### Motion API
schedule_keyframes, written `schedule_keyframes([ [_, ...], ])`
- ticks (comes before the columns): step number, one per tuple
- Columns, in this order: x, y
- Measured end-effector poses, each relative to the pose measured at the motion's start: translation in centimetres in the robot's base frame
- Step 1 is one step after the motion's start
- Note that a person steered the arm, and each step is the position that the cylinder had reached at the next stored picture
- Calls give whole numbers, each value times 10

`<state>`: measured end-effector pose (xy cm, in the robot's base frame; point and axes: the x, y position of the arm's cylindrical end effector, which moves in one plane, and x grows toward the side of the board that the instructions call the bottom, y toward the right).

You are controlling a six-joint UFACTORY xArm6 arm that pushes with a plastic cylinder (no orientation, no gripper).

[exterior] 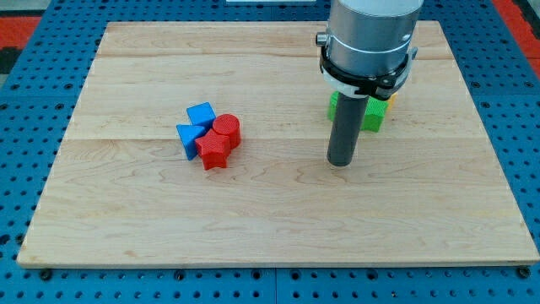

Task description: Separate the green blocks and yellow blocks

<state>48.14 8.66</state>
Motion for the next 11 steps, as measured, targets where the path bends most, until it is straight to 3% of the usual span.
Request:
schedule_keyframes([
  [3, 0, 42],
  [4, -25, 79],
  [5, -36, 80],
  [8, -61, 68],
  [10, -87, -9],
  [11, -87, -10],
])
